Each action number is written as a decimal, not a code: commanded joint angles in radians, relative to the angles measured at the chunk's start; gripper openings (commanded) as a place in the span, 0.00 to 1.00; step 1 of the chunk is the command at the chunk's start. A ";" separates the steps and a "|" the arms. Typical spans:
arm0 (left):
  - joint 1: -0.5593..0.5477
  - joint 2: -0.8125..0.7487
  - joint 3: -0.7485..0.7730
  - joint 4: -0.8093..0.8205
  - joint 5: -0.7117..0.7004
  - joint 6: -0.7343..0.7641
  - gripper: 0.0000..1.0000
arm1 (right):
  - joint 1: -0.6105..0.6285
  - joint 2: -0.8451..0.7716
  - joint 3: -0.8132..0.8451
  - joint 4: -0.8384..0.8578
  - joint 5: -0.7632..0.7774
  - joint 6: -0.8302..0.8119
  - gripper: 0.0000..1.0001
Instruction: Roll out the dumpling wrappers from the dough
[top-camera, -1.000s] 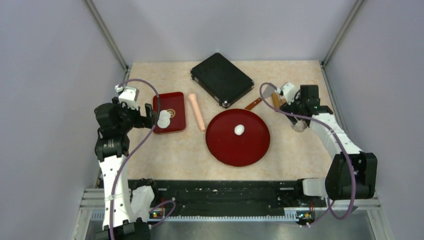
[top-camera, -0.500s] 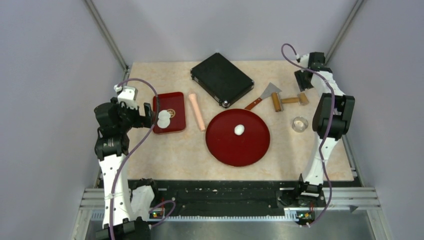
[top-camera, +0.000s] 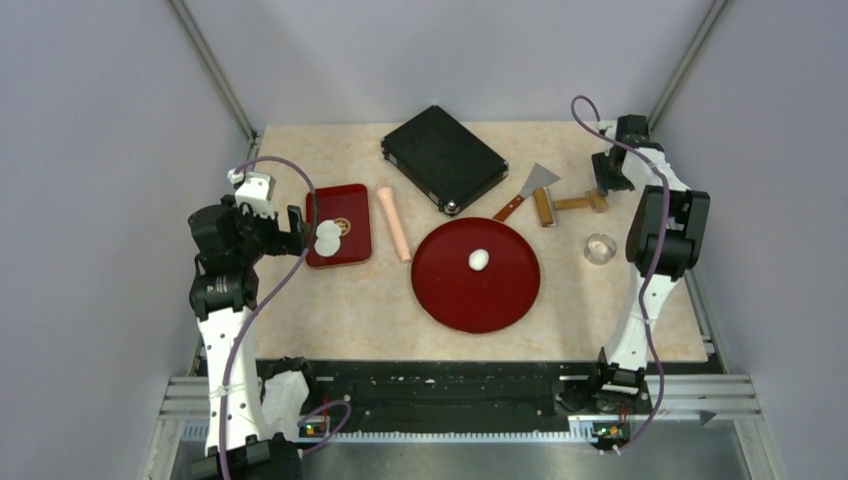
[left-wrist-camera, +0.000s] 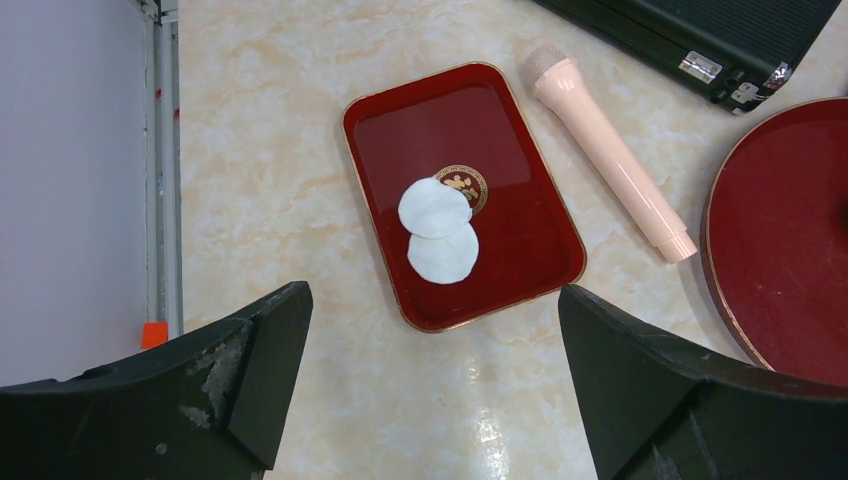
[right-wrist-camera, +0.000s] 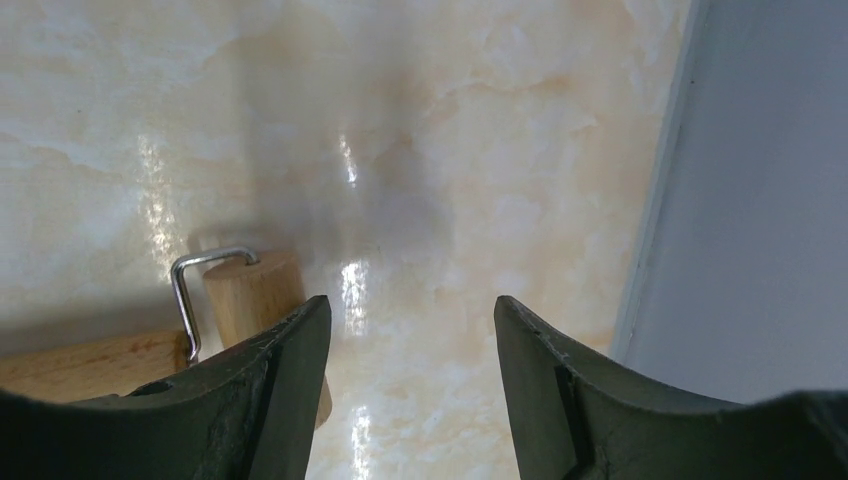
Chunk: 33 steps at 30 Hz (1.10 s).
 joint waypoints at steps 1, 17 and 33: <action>0.007 -0.002 0.003 0.030 0.015 -0.001 0.99 | 0.005 -0.156 -0.029 0.085 -0.007 0.065 0.61; 0.009 -0.023 -0.001 0.031 0.021 -0.003 0.99 | 0.004 -0.098 -0.068 -0.021 -0.169 0.064 0.59; 0.015 -0.033 0.000 0.030 0.032 -0.004 0.99 | 0.006 0.062 0.010 -0.141 -0.244 0.086 0.44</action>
